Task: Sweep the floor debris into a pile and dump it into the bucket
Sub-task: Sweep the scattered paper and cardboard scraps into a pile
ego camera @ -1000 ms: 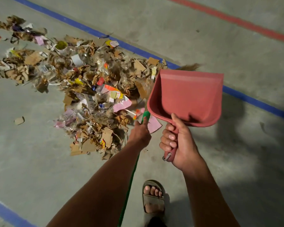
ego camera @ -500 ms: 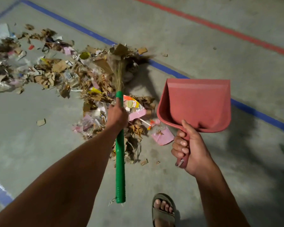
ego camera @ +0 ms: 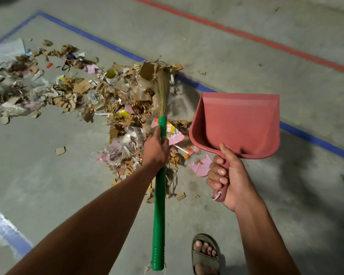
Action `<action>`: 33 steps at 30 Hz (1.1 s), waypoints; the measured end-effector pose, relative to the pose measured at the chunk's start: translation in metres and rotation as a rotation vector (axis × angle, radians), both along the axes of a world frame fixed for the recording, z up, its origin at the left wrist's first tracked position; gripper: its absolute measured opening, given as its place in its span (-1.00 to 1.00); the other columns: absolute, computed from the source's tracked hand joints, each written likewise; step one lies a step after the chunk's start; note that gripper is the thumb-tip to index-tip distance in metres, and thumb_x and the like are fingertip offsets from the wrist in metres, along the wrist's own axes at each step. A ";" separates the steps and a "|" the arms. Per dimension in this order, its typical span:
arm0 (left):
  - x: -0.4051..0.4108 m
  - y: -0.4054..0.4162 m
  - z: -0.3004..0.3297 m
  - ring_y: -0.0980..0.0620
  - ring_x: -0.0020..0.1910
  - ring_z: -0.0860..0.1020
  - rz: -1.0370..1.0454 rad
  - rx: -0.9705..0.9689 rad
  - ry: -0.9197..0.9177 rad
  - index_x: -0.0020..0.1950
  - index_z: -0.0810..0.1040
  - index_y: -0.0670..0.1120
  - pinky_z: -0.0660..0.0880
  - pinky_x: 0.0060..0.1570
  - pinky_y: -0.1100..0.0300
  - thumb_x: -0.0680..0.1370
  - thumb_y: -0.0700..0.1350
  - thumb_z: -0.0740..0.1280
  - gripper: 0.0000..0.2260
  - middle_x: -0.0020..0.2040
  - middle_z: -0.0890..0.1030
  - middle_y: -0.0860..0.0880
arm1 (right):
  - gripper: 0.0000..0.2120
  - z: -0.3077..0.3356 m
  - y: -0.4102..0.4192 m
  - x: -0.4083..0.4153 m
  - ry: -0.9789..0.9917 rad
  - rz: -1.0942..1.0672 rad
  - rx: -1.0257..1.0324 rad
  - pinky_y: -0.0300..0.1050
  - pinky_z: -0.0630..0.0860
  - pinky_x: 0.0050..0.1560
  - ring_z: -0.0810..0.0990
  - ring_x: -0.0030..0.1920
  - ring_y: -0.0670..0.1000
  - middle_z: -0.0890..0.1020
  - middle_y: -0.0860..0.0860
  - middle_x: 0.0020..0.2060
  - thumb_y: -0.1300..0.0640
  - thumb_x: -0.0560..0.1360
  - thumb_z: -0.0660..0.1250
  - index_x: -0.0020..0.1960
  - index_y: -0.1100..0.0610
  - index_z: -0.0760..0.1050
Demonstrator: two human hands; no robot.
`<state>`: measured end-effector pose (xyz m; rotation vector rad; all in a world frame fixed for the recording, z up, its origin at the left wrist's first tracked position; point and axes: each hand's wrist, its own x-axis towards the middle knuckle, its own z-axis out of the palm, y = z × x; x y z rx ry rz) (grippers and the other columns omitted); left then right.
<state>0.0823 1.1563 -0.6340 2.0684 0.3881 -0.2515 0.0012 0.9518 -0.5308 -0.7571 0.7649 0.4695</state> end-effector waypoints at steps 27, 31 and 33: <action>0.138 -0.082 -0.036 -0.23 0.13 0.52 0.013 0.257 0.012 0.65 0.16 -0.07 0.53 0.12 0.02 0.65 -0.24 0.12 -0.45 0.40 0.33 -0.29 | -0.57 -0.045 -0.057 0.077 0.043 0.008 0.016 -0.23 0.16 -0.64 0.17 -0.62 -0.12 0.21 -0.08 -0.53 -0.20 0.58 0.36 -0.30 0.01 0.34; 0.120 -0.077 -0.020 -0.06 -0.01 0.49 -0.045 0.265 -0.007 0.65 0.14 -0.04 0.52 -0.04 0.15 0.67 -0.21 0.12 -0.48 0.40 0.32 -0.26 | -0.57 -0.038 -0.056 0.072 0.029 0.001 0.002 -0.24 0.16 -0.64 0.18 -0.63 -0.12 0.22 -0.08 -0.54 -0.20 0.59 0.36 -0.31 0.01 0.34; 0.106 -0.086 -0.020 -0.08 0.04 0.50 -0.125 0.254 -0.072 0.66 0.11 -0.04 0.55 0.13 0.08 0.68 -0.21 0.16 -0.45 0.42 0.29 -0.25 | -0.57 -0.037 -0.060 0.068 0.032 -0.021 -0.005 -0.23 0.16 -0.64 0.19 -0.64 -0.12 0.23 -0.08 -0.55 -0.21 0.58 0.37 -0.31 0.01 0.34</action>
